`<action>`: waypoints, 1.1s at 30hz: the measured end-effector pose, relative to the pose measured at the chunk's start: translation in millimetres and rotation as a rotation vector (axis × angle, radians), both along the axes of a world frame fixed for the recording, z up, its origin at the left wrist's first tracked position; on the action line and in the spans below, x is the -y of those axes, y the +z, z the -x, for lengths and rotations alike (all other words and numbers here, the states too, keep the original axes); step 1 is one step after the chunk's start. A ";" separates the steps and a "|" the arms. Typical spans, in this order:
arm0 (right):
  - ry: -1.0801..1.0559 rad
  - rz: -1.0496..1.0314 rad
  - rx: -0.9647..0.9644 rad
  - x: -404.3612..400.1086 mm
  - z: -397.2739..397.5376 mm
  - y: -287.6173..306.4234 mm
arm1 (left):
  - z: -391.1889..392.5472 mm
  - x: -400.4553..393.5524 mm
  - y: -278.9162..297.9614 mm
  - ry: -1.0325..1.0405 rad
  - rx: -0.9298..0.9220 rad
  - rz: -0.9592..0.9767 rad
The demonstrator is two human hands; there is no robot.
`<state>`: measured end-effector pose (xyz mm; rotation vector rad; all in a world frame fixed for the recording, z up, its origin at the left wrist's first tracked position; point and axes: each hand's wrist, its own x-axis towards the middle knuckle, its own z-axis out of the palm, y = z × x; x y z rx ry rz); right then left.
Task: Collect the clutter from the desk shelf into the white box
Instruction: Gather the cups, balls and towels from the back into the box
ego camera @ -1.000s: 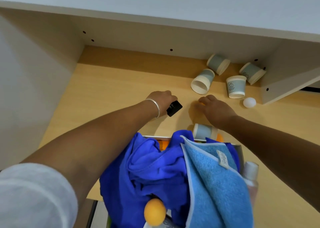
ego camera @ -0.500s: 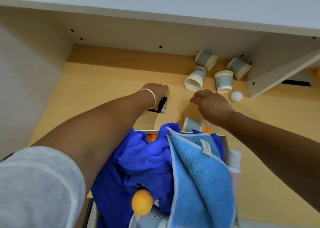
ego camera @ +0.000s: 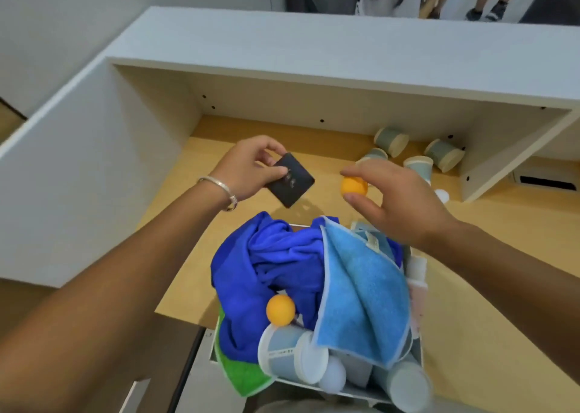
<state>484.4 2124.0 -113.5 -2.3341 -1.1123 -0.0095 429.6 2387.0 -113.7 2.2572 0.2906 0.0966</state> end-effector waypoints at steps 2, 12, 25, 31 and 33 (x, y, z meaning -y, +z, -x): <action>0.074 -0.050 -0.021 5.1 22.2 14.3 | 40.4 4.8 22.2 -0.006 0.001 0.065; 0.317 0.011 -0.041 36.8 88.5 30.4 | 161.8 52.5 20.4 -0.083 -0.147 0.017; 0.432 -0.002 -0.109 23.5 119.6 17.9 | 168.3 60.6 3.7 -0.065 0.035 -0.316; 0.526 0.250 0.089 -3.9 119.3 -9.2 | 158.1 63.1 -13.3 -0.099 -0.201 -0.586; 0.534 0.244 0.108 -3.1 119.2 -14.0 | 157.8 58.6 -10.9 -0.146 -0.274 -0.634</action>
